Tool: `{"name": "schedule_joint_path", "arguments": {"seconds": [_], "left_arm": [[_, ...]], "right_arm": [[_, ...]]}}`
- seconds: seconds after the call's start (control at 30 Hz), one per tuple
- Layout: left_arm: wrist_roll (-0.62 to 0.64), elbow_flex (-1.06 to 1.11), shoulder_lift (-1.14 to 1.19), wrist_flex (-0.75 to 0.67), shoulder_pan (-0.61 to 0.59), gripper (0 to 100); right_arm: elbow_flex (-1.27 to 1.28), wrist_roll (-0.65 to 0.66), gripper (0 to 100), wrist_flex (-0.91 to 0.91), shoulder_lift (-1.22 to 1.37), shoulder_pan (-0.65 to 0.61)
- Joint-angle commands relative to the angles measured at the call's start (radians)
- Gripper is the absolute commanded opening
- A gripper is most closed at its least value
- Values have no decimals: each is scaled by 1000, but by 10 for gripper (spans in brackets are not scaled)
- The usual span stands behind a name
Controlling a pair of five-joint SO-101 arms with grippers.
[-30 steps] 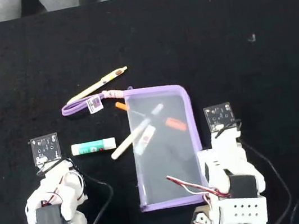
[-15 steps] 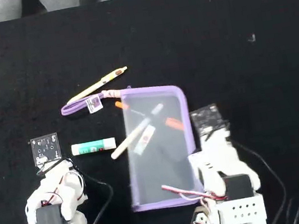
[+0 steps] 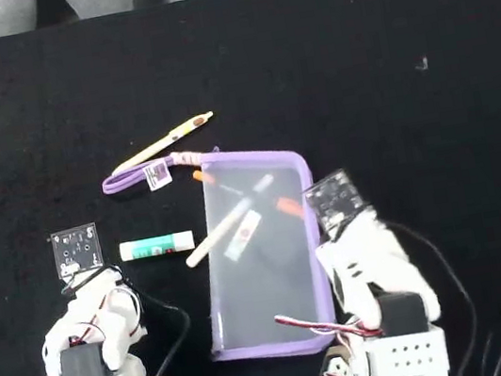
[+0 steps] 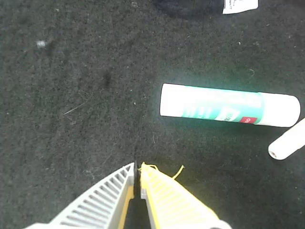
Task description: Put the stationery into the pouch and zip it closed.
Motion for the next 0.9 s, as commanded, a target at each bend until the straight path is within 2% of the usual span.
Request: {"name": "schedule_joint_path", "arguments": {"seconds": [0.0, 0.07, 0.1, 0.2, 0.3, 0.43, 0.6, 0.87], "left_arm": [[-3, 21, -5, 5, 10, 30], [-3, 21, -5, 5, 10, 30], [-3, 21, -5, 5, 10, 30], [-3, 21, -5, 5, 10, 30], [-3, 21, -5, 5, 12, 30], [-3, 21, -5, 5, 10, 30], [-3, 21, -5, 5, 10, 30], [-3, 21, -5, 5, 10, 30]], "right_arm": [[-249, -104, 153, -48, -71, 48], [-354, -158, 255, -51, -30, 44], [-406, -173, 273, -58, 10, 43], [-538, -215, 244, -126, 220, 18], [-664, -261, 230, -247, 539, -52], [-871, -242, 230, -311, 1024, -209], [-1081, -121, 227, -362, 1534, -367], [-1323, -110, 230, -420, 1934, -463]]}}
